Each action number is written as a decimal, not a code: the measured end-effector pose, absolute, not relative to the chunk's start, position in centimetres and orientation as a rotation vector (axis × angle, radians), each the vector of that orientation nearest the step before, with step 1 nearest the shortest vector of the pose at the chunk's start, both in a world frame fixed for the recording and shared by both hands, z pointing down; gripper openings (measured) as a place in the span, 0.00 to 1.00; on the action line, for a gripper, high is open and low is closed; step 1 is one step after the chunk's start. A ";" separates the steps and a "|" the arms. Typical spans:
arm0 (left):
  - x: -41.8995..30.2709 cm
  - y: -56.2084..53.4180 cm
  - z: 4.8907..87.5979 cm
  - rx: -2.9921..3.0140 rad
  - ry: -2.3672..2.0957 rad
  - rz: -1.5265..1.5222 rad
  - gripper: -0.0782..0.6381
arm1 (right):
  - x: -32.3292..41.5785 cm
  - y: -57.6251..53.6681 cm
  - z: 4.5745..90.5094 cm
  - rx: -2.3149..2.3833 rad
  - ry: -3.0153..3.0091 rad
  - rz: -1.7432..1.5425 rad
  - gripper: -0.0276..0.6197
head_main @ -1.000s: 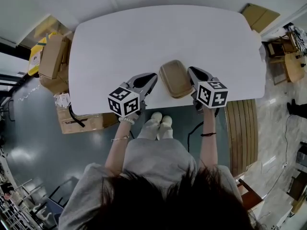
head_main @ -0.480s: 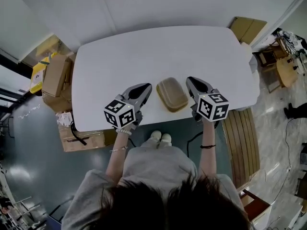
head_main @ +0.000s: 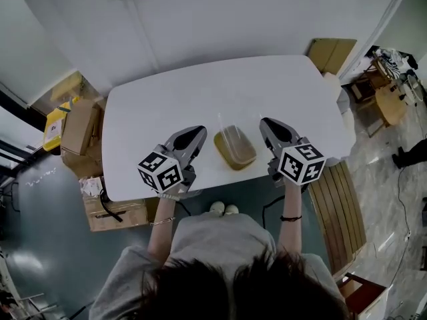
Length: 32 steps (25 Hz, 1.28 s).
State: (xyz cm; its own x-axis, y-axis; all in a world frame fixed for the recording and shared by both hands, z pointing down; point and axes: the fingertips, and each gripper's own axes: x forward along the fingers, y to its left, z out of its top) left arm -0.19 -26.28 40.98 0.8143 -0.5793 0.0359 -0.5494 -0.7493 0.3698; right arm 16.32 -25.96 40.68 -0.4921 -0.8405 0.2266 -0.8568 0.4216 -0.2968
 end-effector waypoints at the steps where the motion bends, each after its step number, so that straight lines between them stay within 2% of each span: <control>1: -0.1 -26.2 40.5 2.649 -0.848 -0.113 0.10 | 16.3 -25.7 40.2 1.560 -2.624 0.578 0.10; 32: 0.7 -22.5 33.9 2.822 -0.684 -0.222 0.10 | 18.7 -20.4 32.5 1.595 -2.927 0.493 0.09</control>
